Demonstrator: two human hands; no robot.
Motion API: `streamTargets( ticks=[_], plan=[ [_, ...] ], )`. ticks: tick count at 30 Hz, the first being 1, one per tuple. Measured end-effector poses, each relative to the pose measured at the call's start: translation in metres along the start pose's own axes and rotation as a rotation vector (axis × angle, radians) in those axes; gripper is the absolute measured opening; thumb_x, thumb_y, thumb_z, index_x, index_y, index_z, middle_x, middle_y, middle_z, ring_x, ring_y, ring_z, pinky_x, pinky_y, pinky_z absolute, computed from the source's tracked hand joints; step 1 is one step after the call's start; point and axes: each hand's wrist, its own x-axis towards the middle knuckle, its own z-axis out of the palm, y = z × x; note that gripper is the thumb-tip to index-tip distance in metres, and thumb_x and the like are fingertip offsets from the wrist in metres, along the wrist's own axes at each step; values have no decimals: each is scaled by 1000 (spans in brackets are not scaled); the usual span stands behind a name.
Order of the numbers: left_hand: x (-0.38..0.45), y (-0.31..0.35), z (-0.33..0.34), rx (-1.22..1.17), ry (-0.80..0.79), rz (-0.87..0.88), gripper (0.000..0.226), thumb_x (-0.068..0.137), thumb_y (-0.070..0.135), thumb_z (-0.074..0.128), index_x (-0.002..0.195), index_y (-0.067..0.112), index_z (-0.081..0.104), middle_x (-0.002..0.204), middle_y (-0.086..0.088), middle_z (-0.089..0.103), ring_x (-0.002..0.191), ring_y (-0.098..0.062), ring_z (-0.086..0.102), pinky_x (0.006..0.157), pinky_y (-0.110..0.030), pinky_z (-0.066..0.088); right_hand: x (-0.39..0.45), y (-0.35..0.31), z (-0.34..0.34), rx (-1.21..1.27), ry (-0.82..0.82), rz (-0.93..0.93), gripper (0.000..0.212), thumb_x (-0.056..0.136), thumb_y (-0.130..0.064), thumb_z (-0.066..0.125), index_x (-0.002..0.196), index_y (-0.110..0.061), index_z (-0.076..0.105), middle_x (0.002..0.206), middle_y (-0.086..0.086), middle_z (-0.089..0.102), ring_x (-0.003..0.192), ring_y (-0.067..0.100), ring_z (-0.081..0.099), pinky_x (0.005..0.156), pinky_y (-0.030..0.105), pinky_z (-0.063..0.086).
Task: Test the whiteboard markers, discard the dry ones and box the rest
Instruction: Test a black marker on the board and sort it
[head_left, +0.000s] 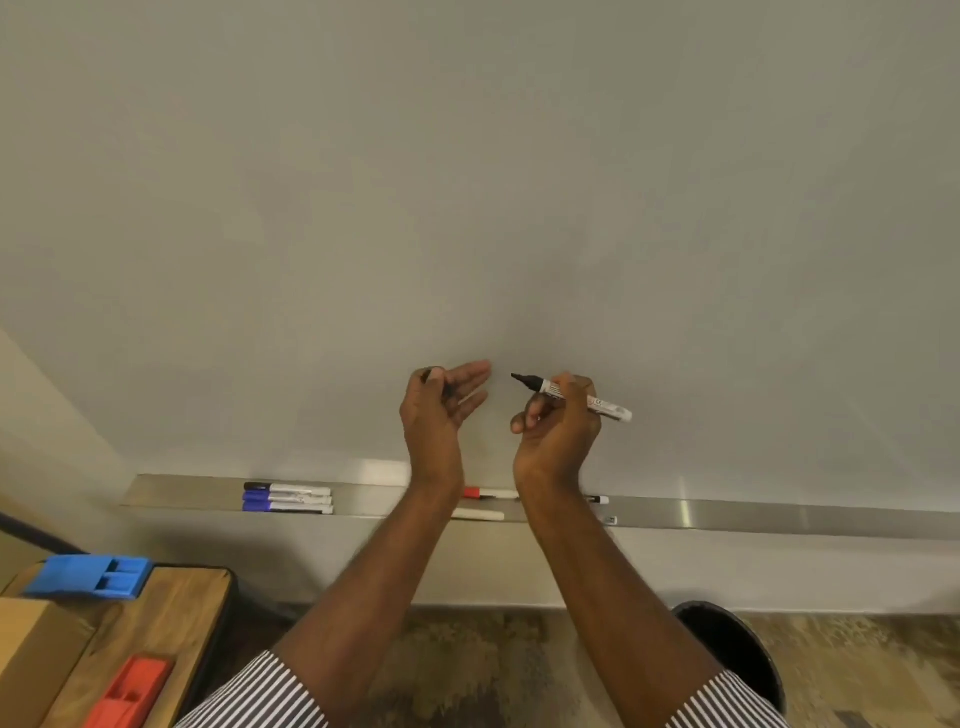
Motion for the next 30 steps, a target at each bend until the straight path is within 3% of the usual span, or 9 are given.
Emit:
streamTargets(
  ticks=[4,10,13,17,23,25,26,28,30],
  plan=[
    [13,25,11,260,-186,264,20,105,22,40,96,9,53,97,-17,69,103,-33,69,95,-54,54,12,-37,21,18,-149,-85,12,88,-20,55,78,-16,61,60,8,46,44,17,40,42,23,37],
    [34,89,58,495,-346,674,26,103,28,50,94,6,59,84,-2,69,87,-23,69,80,-46,55,28,-94,72,100,-285,-199,14,88,-20,54,76,-16,61,67,12,42,45,17,40,41,22,37],
    [42,123,82,552,-384,826,30,101,30,51,92,4,63,83,-2,69,80,-21,66,72,-41,53,31,-122,99,124,-324,-242,12,87,-21,54,79,-12,57,63,11,44,44,17,40,41,22,36],
    [52,160,111,611,-395,1022,30,99,29,51,88,5,63,77,-4,64,70,-26,59,62,-47,47,34,-157,128,174,-379,-307,14,87,-20,54,74,-15,58,57,7,45,42,16,40,40,21,36],
    [61,222,149,869,-398,1411,34,101,35,52,80,10,59,75,0,56,69,-19,49,60,-41,44,41,-212,167,208,-484,-440,16,86,-19,55,71,-16,60,56,6,47,43,15,42,39,21,37],
    [65,246,161,926,-404,1557,34,102,35,51,81,11,61,77,-1,58,74,-20,53,69,-40,47,44,-231,180,211,-510,-490,13,86,-19,55,75,-12,58,57,7,48,43,15,42,39,21,37],
    [69,258,167,955,-415,1633,32,103,34,51,84,11,64,80,-1,62,81,-22,59,81,-40,49,46,-241,186,209,-520,-519,13,87,-19,55,76,-11,57,58,6,49,44,15,42,39,21,37],
    [79,281,180,1013,-415,1768,29,103,32,53,98,10,71,97,-2,72,109,-26,65,108,-44,41,50,-261,200,212,-532,-571,13,88,-18,55,76,-11,56,58,5,50,44,14,43,39,20,38],
    [88,304,192,1045,-380,1852,33,103,33,51,114,9,71,120,-3,72,130,-27,57,118,-50,31,55,-281,213,229,-529,-601,19,93,-15,54,75,-12,55,58,3,52,44,13,44,39,20,37]
  ],
)
